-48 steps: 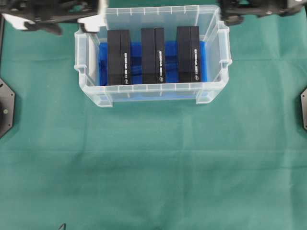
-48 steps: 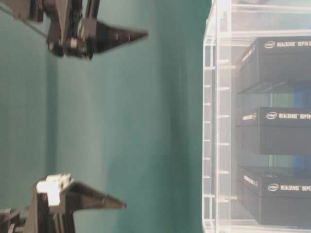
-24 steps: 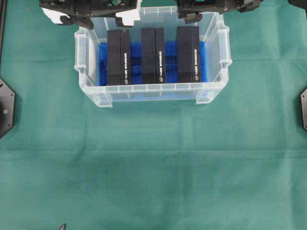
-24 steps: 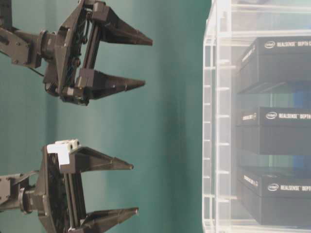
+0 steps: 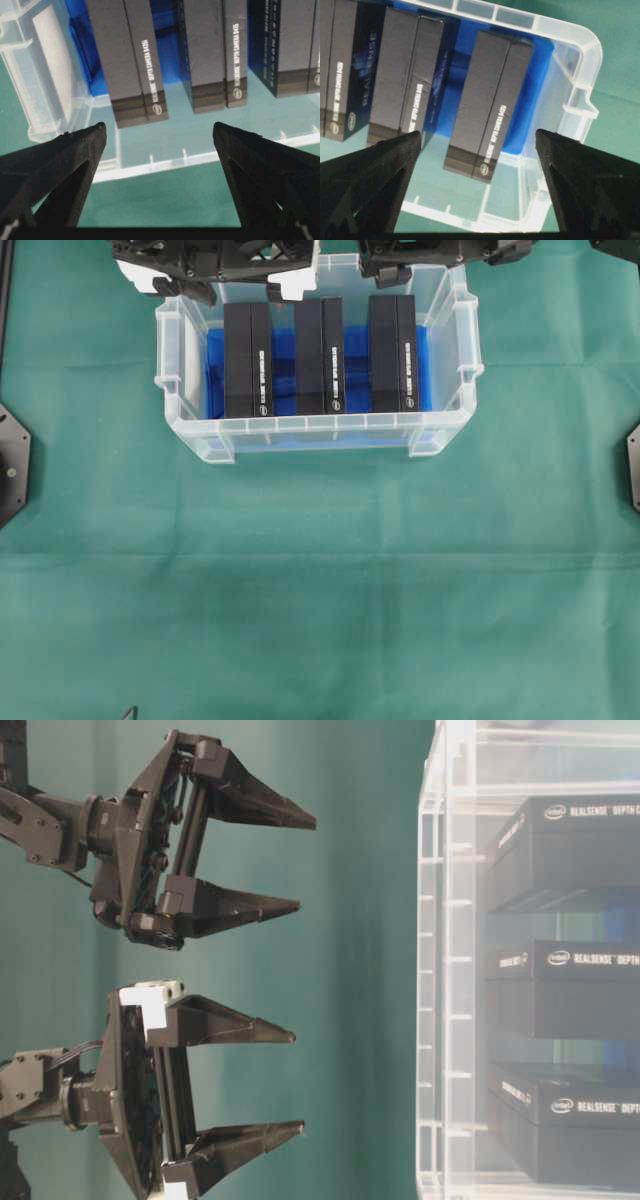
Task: Take the box out of the case with both arms.
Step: 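Raise both grippers above the case over the left and right black boxes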
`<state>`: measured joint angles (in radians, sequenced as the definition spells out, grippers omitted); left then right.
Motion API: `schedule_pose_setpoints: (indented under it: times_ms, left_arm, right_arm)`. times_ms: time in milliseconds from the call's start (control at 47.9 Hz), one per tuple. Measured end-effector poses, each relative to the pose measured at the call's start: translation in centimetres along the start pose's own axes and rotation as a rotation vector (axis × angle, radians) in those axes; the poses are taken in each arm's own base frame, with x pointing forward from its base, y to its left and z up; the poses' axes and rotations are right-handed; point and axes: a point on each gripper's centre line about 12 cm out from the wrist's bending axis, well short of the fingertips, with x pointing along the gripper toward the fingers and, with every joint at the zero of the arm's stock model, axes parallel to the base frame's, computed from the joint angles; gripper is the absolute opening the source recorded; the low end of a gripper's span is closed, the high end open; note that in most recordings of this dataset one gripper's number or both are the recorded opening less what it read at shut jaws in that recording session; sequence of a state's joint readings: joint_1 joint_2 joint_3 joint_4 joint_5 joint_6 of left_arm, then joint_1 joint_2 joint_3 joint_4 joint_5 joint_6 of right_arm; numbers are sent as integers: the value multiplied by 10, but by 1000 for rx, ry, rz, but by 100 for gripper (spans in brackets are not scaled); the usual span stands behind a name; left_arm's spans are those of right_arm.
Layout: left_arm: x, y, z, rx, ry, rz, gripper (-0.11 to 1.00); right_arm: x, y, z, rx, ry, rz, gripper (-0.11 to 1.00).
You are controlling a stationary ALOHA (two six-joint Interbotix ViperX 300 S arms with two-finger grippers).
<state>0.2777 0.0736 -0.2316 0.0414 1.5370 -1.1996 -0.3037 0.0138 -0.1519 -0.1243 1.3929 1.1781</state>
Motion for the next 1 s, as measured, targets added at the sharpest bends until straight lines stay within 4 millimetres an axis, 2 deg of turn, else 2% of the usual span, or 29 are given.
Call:
schedule_pose_setpoints:
  times_ms: [1001]
  left_arm:
    - [0, -2, 1, 5, -9, -10, 91]
  right_arm:
    - [5, 8, -1, -11, 1, 8, 94]
